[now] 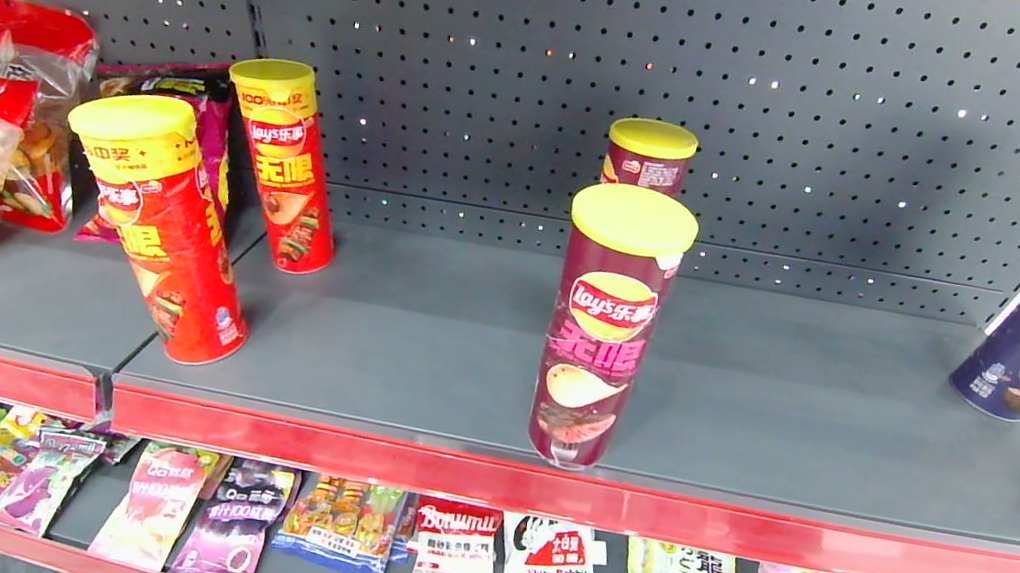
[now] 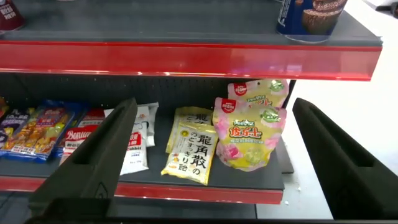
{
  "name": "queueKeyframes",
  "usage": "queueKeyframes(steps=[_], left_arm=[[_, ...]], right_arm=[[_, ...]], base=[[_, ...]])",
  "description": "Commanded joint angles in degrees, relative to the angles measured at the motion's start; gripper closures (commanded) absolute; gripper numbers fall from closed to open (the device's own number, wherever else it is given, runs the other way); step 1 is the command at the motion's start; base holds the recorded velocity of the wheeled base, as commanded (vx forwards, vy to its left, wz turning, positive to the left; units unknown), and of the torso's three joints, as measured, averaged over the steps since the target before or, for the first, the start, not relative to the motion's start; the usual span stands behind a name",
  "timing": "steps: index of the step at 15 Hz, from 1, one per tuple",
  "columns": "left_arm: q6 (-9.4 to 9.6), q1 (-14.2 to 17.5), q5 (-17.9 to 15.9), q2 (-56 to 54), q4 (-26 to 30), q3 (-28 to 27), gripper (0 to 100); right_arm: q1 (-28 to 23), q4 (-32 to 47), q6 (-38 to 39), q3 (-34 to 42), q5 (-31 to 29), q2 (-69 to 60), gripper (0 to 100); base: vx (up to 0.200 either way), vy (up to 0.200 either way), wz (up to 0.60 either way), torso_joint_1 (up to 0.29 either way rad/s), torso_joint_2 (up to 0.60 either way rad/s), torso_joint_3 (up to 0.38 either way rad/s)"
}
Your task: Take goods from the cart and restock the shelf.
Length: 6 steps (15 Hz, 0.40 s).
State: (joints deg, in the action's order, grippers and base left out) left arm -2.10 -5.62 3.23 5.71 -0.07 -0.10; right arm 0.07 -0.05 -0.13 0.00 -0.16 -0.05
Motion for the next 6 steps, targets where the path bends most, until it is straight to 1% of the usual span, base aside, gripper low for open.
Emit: queueKeyframes(steps=[1,6], left_arm=[[-0.01,-0.01,0.02,0.1,-0.01,0.01,0],[-0.01,-0.01,0.02,0.1,-0.01,0.01,0]], right_arm=[[0.01,-0.04,0.05,0.0,-0.02,0.05,0],[0.01,-0.04,-0.04,0.0,-0.02,0.05,0]], base=[[0.0,0.0,0.0,0.0,0.0,0.0],[0.0,0.0,0.0,0.0,0.0,0.0]])
